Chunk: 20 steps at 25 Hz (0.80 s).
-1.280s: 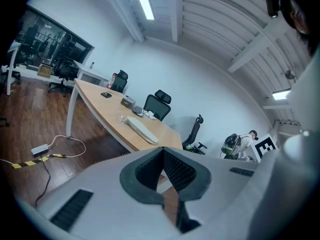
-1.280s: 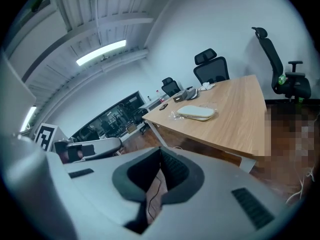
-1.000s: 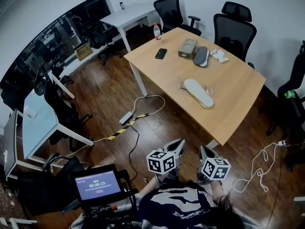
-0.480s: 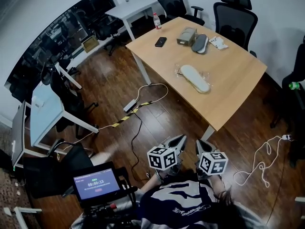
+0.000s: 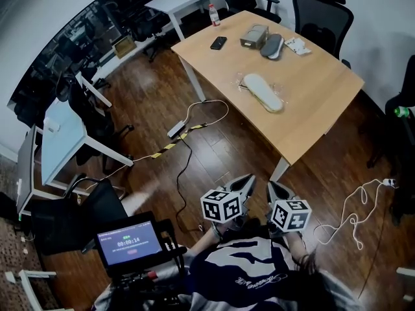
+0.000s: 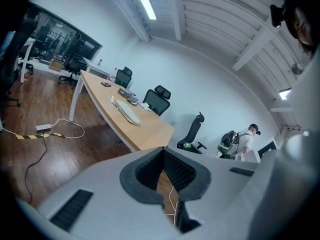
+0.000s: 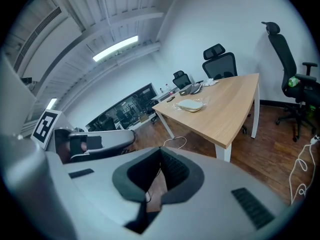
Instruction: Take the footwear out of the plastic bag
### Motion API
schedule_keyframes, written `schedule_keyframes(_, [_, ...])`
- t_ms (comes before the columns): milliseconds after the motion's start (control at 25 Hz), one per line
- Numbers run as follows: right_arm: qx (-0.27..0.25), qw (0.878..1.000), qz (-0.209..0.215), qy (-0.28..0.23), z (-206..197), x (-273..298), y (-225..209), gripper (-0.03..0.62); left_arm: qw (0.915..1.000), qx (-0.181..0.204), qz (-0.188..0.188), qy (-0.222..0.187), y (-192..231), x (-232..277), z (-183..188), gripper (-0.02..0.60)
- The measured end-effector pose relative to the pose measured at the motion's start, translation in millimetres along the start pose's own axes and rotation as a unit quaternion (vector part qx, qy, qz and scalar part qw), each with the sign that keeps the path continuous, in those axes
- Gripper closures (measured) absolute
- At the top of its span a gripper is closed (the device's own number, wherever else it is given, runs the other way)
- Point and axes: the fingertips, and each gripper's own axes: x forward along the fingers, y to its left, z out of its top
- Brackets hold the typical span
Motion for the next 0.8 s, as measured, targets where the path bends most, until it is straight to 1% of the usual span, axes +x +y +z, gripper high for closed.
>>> schedule_keyframes(360, [-0.008, 1.000, 0.009, 0.009, 3, 6, -3, 0.599, 0.9999, -0.006, 0.007, -0.011, 5, 4, 10, 0.577])
schedule_keyframes(800, [-0.008, 1.000, 0.011, 0.014, 7, 17, -15, 0.599, 0.9998, -0.013, 0.007, -0.010, 13, 19, 14, 0.577])
